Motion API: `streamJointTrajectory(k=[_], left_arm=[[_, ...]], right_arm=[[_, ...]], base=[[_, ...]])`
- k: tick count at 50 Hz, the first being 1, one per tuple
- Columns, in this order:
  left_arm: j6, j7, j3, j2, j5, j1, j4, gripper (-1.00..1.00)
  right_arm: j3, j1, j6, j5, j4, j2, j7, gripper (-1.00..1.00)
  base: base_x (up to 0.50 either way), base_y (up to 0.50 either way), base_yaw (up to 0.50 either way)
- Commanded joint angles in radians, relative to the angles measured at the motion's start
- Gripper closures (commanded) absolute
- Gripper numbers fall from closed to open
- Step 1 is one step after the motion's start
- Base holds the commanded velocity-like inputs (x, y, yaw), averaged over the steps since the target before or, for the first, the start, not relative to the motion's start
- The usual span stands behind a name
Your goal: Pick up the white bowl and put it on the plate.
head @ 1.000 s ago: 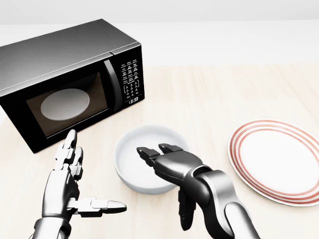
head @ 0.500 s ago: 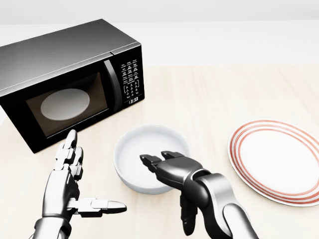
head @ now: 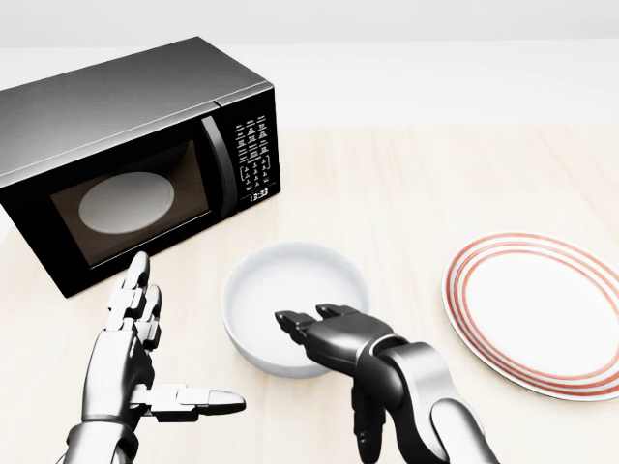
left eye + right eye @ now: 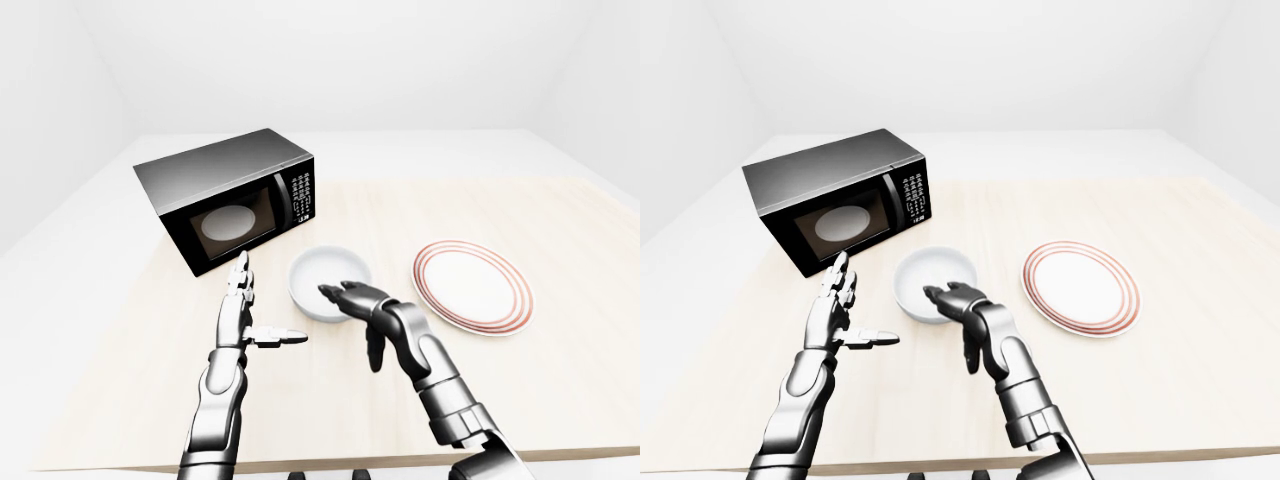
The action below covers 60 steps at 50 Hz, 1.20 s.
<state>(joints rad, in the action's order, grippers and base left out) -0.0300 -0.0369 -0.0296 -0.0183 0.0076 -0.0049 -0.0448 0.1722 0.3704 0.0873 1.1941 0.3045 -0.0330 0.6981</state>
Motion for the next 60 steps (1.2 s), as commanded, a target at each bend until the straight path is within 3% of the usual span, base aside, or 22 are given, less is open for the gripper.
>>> streamJointTrajectory(k=[1,2,3,4,5,29,40,48,60], left_arm=[[-0.003,-0.001,0.0,0.0,0.0,0.001,-0.002,-1.0],[-0.002,-0.001,0.0,0.0,0.0,0.002,0.0,-1.0],[0.002,0.0,0.001,0.001,0.001,0.004,0.007,-1.0],[0.001,0.0,0.001,0.0,0.001,0.004,0.006,-1.0],[-0.002,-0.001,0.0,0.0,0.001,0.003,0.001,-1.0],[0.001,-0.001,0.002,0.001,0.001,0.003,0.006,-1.0],[0.005,0.002,0.003,0.002,0.002,0.004,0.01,-1.0],[-0.003,0.002,0.002,0.001,0.002,0.001,-0.002,-1.0],[0.006,0.0,0.001,0.001,0.0,0.004,0.01,-1.0]], right_arm=[[0.001,-0.004,0.0,0.008,0.021,-0.003,0.0,-1.0],[0.001,-0.004,0.0,0.008,0.021,-0.002,0.0,-1.0],[0.003,-0.008,0.0,0.009,0.017,-0.003,0.0,0.01],[0.003,-0.009,0.0,0.009,0.016,-0.003,0.0,0.8],[0.002,-0.009,0.0,0.008,0.014,-0.003,0.0,1.0],[-0.006,0.026,0.0,-0.01,-0.014,0.014,0.0,1.0],[-0.033,0.098,0.0,-0.026,-0.074,0.028,-0.187,1.0],[-0.034,0.106,0.0,-0.042,-0.099,0.023,-0.227,1.0],[-0.025,0.102,0.0,-0.016,-0.142,0.028,-0.25,1.0]], base=[[0.0,0.0,0.0],[0.0,0.0,0.0],[0.0,0.0,0.0],[0.0,0.0,0.0],[0.0,0.0,0.0],[0.0,0.0,0.0],[0.0,0.0,0.0],[0.0,0.0,0.0],[0.0,0.0,0.0]])
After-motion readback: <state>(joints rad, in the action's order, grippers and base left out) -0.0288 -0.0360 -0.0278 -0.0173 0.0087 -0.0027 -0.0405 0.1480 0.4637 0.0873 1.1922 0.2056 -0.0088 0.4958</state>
